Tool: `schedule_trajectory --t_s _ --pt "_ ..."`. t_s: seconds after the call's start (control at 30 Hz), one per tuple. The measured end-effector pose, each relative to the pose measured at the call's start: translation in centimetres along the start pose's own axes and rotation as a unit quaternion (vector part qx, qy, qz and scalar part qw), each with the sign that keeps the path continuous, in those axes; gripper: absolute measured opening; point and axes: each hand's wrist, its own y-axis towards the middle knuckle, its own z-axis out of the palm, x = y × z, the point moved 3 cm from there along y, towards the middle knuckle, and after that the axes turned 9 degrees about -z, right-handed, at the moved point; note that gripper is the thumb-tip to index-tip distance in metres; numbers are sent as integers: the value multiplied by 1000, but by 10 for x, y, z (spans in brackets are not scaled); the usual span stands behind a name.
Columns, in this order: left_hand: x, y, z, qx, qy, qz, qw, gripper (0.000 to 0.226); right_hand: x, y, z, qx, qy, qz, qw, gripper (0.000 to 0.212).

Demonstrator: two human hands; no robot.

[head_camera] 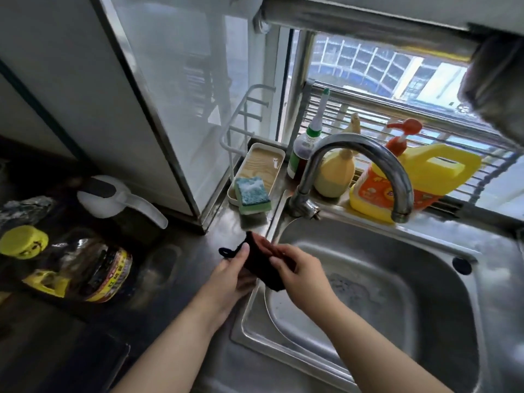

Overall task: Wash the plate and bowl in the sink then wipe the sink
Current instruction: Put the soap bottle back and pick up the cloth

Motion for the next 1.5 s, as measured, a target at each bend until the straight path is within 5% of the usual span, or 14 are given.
schedule_trajectory --t_s 0.17,0.33,0.47,0.6,0.8,1.03,1.37,1.5 --pt "19 -7 55 113 -63 -61 990 41 -21 -49 -25 42 -163 -65 984 45" --pt "47 -7 95 86 22 -110 990 32 -45 -91 -47 29 -239 -43 970 59" --pt "68 -11 127 78 37 -158 984 39 -58 -121 -72 -36 -200 -29 979 62" --pt "89 -25 169 118 71 -222 965 39 -80 -149 -88 -1 -164 54 985 79" --pt "116 -21 212 125 188 -200 953 32 -106 -188 -130 -44 -99 102 989 74" --pt "126 -20 250 193 268 -161 930 32 -112 -224 -188 -277 43 153 948 42" --pt "135 -24 229 144 284 -183 930 34 -135 -214 -177 -305 303 235 872 16" --pt "125 -21 195 125 241 -121 955 11 -132 -191 -160 -220 304 244 894 13"
